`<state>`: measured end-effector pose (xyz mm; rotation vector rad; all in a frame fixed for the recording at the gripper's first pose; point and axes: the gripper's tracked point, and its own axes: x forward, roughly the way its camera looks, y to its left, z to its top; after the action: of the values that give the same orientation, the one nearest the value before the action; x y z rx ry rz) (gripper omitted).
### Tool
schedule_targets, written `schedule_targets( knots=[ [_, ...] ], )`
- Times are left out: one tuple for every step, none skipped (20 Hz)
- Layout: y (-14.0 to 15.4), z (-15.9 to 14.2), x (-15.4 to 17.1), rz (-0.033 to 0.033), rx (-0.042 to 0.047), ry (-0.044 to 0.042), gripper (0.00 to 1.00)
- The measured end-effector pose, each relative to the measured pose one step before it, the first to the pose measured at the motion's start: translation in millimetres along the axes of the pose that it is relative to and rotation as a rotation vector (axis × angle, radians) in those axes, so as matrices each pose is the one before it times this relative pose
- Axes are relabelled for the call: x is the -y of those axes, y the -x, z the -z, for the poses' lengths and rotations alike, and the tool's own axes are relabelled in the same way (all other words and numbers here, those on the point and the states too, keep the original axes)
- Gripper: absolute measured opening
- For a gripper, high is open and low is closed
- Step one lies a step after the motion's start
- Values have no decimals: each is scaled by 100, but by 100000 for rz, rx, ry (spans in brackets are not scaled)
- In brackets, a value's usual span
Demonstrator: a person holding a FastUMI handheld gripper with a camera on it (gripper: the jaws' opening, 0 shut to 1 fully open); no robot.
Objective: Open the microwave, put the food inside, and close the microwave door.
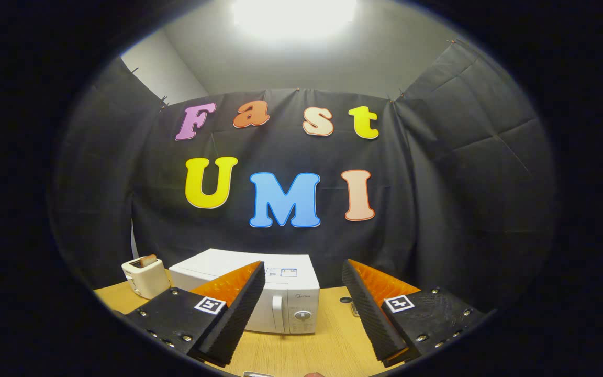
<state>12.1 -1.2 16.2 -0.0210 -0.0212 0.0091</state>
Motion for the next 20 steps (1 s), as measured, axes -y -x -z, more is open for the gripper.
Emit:
schedule_targets(
  knots=[
    [-19, -79, -36, -185, 169, 219, 94],
    [4, -28, -20, -87, 140, 208, 95],
    [-93, -66, -29, -111, 52, 311, 95],
    [11, 83, -9, -146, -197, 315, 95],
    [-84, 60, -36, -173, -260, 212, 95],
    [7, 58, 15, -10, -133, 146, 95],
    [-41, -24, 11, 53, 69, -45, 95],
    [-8, -4, 37, 33, 95, -157, 95],
    [-107, -54, 51, 30, 2, -191, 95],
    [-117, 34, -49, -62, -54, -238, 95],
    [-165, 54, -27, -2, -124, -133, 95],
    [-176, 119, 31, -14, -202, -53, 95],
    [-165, 56, -33, -298, -265, -33, 95],
    [-130, 102, -128, -350, -41, 5, 95],
    [-296, 18, -87, -311, -146, 126, 95],
    [-316, 79, -107, -535, -39, 108, 95],
    [-340, -10, -193, -523, -124, -9, 95],
    [-415, 178, -126, -540, -247, -118, 95],
    [-387, 68, -199, -850, -110, -401, 95],
    [-390, 149, -188, -791, -197, -650, 94]
  ],
)
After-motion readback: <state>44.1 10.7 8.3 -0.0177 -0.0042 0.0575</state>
